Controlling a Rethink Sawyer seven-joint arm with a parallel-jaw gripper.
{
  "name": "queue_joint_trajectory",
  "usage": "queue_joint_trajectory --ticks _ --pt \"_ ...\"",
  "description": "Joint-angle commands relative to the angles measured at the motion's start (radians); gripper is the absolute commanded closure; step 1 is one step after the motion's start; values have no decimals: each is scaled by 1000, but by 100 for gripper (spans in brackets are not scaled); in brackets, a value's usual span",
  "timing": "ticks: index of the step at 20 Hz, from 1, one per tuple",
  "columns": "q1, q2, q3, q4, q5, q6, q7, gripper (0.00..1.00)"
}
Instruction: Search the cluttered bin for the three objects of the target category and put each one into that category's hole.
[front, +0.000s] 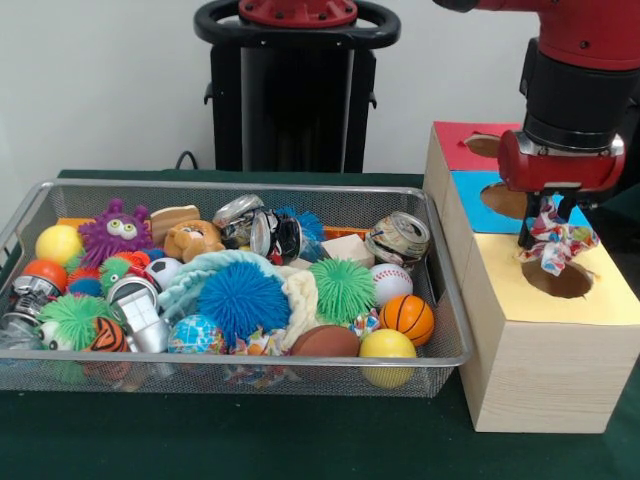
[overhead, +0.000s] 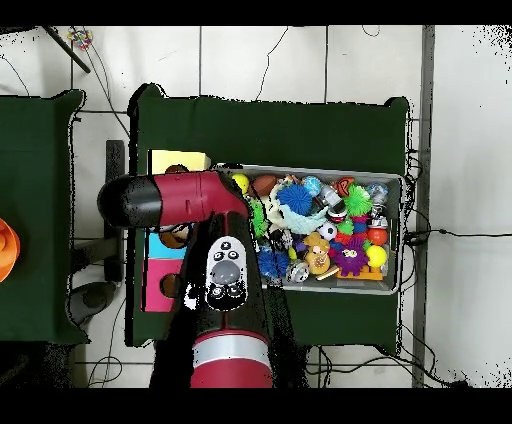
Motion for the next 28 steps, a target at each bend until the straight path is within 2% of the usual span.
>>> queue_joint_trajectory --ticks 1,28 --pt "20 72 -20 4 33 -65 260 100" --pt "105 180 -124 -112 86 -210 290 100"
